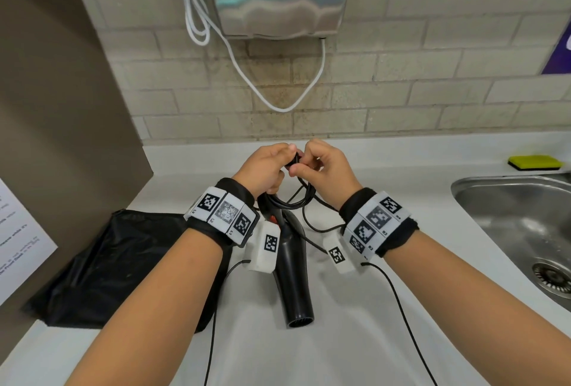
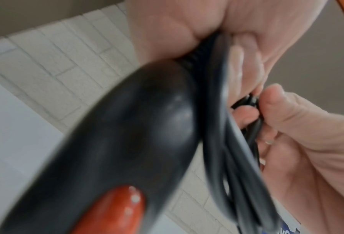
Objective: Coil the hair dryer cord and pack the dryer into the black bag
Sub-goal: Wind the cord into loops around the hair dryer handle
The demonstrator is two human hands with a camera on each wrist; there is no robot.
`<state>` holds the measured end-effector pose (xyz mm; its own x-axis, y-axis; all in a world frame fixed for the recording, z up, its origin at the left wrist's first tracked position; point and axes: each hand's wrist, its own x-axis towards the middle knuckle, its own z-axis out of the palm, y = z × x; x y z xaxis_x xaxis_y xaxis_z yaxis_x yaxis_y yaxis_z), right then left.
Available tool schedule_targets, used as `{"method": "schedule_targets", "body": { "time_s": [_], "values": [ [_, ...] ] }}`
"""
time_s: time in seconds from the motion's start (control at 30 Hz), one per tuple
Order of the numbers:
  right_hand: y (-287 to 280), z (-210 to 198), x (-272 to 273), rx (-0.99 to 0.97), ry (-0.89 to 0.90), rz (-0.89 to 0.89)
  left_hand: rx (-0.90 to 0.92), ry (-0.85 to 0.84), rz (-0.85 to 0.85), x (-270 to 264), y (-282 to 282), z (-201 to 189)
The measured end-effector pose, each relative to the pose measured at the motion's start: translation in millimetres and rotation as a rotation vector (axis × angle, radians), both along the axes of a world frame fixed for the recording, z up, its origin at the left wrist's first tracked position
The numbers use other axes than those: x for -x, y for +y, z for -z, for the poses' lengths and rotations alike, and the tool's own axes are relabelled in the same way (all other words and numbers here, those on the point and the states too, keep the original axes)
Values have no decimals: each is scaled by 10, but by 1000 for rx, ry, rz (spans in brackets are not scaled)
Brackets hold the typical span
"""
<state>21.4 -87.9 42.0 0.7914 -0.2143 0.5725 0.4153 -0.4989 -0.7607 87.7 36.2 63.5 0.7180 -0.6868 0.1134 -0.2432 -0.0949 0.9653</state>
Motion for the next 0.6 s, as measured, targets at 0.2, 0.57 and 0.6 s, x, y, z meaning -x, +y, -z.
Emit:
{"method": "schedule_targets", "body": {
  "time_s": [0.2, 0.57, 0.6],
  "values": [
    [-52, -7, -23, 107, 53, 33, -51, -40, -5, 7, 0, -8],
    [-51, 314, 49, 140, 361, -50, 44, 5, -35, 25, 18, -5],
    [-49, 370, 70, 114, 357, -44, 46, 11, -30, 17, 36, -6]
  ]
}}
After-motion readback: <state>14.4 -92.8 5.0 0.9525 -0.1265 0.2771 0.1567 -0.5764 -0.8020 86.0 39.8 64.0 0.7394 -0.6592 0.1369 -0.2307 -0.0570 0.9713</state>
